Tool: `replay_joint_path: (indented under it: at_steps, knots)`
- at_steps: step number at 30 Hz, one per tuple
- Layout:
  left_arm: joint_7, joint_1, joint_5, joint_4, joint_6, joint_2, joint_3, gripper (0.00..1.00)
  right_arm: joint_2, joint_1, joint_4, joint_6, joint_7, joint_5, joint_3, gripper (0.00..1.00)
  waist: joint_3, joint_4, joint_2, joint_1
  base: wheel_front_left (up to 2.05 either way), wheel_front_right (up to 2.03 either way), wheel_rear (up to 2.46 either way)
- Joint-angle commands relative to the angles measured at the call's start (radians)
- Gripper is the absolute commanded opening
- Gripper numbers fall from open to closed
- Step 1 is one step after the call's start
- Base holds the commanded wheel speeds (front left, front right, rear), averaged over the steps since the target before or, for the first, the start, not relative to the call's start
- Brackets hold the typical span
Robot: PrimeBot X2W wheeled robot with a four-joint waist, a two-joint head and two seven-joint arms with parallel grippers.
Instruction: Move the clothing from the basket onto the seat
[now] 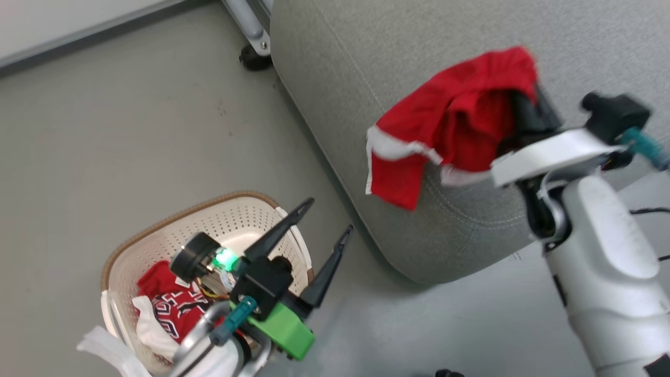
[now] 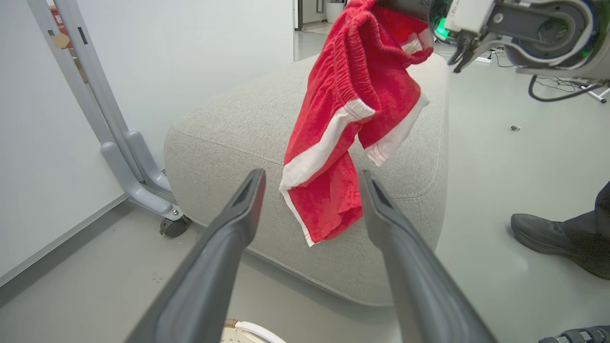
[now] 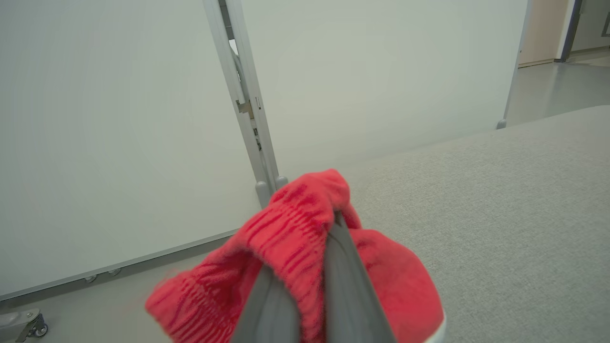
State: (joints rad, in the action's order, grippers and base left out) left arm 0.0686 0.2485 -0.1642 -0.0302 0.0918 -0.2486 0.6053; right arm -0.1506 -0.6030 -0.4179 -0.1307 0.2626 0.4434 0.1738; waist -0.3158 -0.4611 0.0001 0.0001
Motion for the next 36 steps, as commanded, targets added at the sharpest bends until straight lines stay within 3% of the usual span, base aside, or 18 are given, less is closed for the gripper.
replay_joint_path:
  at_steps: [1, 11, 17, 21, 25, 26, 27, 28, 29, 36]
  knots:
    - [-0.004, 0.033, 0.011, -0.007, 0.003, -0.022, -0.014, 1.0, -0.008, -0.034, 0.008, 0.0, 0.003, -0.009, -0.028, 0.0, -0.093, 0.014, -0.0001, -0.0001, 0.0, 0.0, 0.0]
    - [-0.019, 0.176, 0.056, -0.072, 0.013, -0.063, -0.02, 1.0, -0.141, -0.282, 0.015, 0.0, 0.003, -0.031, -0.279, 0.0, -0.291, 0.108, -0.0001, -0.0001, 0.0, 0.0, 0.0]
    - [-0.017, 0.245, 0.076, -0.095, 0.021, -0.071, 0.0, 1.0, -0.23, -0.424, -0.064, 0.0, 0.003, -0.049, -0.364, 0.0, -0.39, 0.156, -0.0001, -0.0001, 0.0, 0.0, 0.0]
    - [-0.015, 0.269, 0.08, -0.095, 0.022, -0.067, 0.01, 1.0, -0.252, -0.458, -0.172, 0.0, 0.003, -0.059, -0.392, 0.0, -0.44, 0.175, -0.0001, -0.0001, 0.0, 0.0, 0.0]
    - [-0.005, 0.281, 0.081, -0.083, 0.022, -0.062, 0.019, 1.0, -0.228, -0.442, -0.273, 0.0, 0.003, -0.065, -0.391, 0.0, -0.471, 0.183, -0.0001, -0.0001, 0.0, 0.0, 0.0]
    - [-0.005, 0.283, 0.082, -0.08, 0.02, -0.061, 0.021, 1.0, -0.219, -0.433, -0.288, 0.0, 0.003, -0.068, -0.388, 0.05, -0.476, 0.183, -0.0001, -0.0001, 0.0, 0.0, 0.0]
    - [-0.001, 0.285, 0.081, -0.076, 0.019, -0.058, 0.022, 1.0, -0.209, -0.421, -0.302, 0.0, 0.003, -0.07, -0.387, 0.48, -0.479, 0.183, -0.0001, -0.0001, 0.0, 0.0, 0.0]
    - [0.003, 0.287, 0.081, -0.072, 0.019, -0.057, 0.024, 1.0, -0.199, -0.41, -0.314, 0.0, 0.003, -0.068, -0.384, 0.82, -0.48, 0.183, -0.0001, -0.0001, 0.0, 0.0, 0.0]
    - [0.005, 0.288, 0.08, -0.068, 0.018, -0.054, 0.027, 1.0, -0.188, -0.397, -0.318, 0.0, 0.003, -0.062, -0.388, 1.0, -0.48, 0.183, -0.0001, -0.0001, 0.0, 0.0, 0.0]
    - [0.031, 0.298, 0.066, -0.029, 0.018, -0.034, 0.044, 1.0, -0.128, -0.284, -0.267, 0.0, 0.003, -0.061, -0.422, 1.0, -0.446, 0.185, -0.0001, -0.0001, 0.0, 0.0, 0.0]
